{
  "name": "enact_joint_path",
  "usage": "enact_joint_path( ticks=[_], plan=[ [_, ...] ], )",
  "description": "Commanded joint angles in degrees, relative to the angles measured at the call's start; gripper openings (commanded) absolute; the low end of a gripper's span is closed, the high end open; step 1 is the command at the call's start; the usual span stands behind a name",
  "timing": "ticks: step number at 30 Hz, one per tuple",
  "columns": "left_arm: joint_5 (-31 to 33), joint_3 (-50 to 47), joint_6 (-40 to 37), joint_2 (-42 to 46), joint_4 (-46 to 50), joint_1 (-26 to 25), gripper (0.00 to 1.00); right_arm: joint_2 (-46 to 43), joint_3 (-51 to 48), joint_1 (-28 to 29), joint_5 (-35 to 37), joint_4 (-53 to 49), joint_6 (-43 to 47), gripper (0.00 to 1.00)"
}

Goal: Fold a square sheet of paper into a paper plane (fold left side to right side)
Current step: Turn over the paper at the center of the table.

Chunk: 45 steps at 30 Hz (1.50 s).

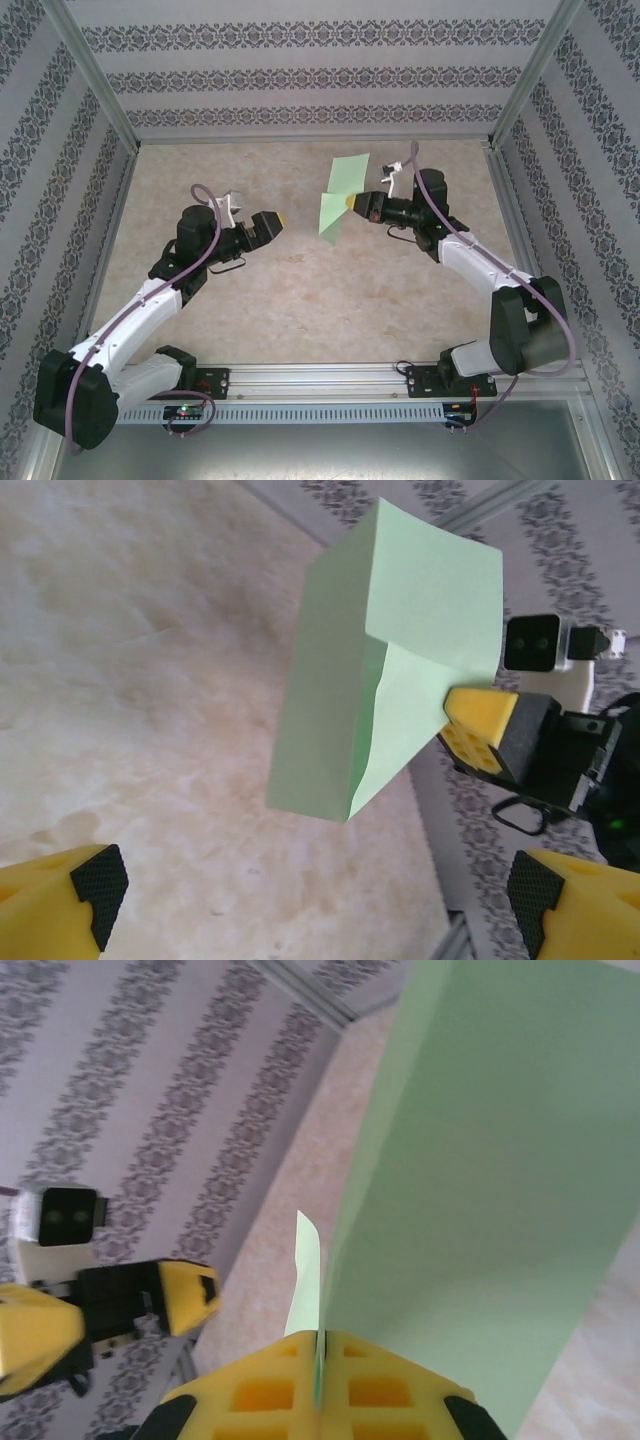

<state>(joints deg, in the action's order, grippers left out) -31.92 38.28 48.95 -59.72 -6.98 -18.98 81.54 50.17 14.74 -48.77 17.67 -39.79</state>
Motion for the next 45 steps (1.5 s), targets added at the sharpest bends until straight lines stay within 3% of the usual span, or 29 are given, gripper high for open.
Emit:
enact_joint_path(
  ticks=[1,7,27,36,45],
  plan=[
    [-4.7,0.4,3.6,1.7,-7.5,0.9,1.0,1.6,3.9,-0.4,-6.6,7.4,-3.4,0.0],
    [-7.5,1.3,4.4,5.1,-11.2,0.9,1.0,4.0,7.3,0.7,-11.0,18.1,-11.2,0.0],
    [-13.2,2.9,7.1,1.5,-20.2,-1.2,0.98,4.5,11.9,11.4,-13.0,22.2,-17.3,0.0],
    [-12.9,3.4,7.6,1.6,-23.4,-2.5,0.7,4.7,9.1,12.0,-13.1,27.2,-21.4,0.0],
    [-12.6,3.4,7.1,1.4,-22.5,-2.7,0.34,5.2,7.6,12.2,-12.7,28.6,-22.9,0.0]
  ],
)
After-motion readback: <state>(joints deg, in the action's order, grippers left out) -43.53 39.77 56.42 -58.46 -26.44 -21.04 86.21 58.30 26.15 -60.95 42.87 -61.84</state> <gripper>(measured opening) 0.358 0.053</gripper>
